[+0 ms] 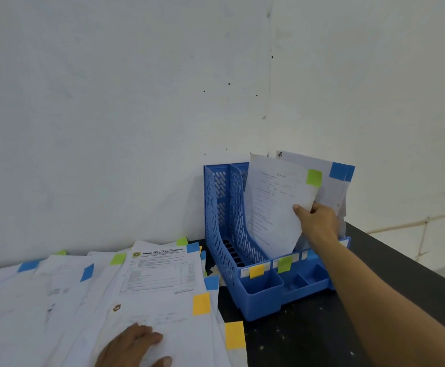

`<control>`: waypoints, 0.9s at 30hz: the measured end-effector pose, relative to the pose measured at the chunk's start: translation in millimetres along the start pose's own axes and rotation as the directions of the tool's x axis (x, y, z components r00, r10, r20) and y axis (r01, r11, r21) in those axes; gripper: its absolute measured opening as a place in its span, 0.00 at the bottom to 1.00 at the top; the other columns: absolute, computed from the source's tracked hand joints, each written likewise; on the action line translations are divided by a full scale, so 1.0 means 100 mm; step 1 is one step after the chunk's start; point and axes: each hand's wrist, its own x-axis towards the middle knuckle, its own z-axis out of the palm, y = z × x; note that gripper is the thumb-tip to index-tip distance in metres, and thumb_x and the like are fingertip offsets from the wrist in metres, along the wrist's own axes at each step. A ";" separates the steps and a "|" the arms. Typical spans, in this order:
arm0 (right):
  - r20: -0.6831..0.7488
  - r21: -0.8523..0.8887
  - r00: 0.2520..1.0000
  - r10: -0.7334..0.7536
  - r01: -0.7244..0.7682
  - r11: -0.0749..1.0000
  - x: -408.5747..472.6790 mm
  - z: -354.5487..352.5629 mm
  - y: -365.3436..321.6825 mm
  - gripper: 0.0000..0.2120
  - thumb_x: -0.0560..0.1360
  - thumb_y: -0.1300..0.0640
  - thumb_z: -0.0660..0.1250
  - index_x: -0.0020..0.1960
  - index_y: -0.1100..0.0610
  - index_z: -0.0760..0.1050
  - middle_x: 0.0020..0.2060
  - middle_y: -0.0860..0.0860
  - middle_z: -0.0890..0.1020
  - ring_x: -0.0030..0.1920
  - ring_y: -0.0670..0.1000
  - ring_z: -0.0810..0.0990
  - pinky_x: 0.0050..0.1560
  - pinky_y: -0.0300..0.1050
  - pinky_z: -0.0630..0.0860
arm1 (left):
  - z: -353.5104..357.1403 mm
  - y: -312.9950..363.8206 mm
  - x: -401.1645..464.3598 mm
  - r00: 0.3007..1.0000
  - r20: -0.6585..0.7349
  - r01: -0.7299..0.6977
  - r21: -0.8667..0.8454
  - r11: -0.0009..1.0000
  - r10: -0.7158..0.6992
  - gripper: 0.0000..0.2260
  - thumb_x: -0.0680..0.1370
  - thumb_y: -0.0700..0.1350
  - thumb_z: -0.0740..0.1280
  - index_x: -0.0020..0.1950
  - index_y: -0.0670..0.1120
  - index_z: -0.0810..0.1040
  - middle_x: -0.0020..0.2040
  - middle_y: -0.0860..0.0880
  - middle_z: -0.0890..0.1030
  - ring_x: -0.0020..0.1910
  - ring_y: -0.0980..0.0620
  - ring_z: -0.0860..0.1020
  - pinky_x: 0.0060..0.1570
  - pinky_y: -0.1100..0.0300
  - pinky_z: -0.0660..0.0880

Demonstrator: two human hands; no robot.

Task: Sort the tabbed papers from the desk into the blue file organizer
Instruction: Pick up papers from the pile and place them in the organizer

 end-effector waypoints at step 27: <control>0.773 -0.496 0.634 0.023 0.581 0.645 -2.45 0.72 -0.03 0.36 0.72 0.27 0.61 0.70 0.49 0.64 0.63 0.51 0.73 0.62 0.54 0.73 0.57 0.49 0.74 | -0.44 0.26 -0.55 0.848 -0.153 0.493 -0.130 0.861 -0.508 0.35 0.75 0.68 0.59 0.77 0.53 0.57 0.77 0.53 0.60 0.78 0.50 0.53 0.76 0.53 0.53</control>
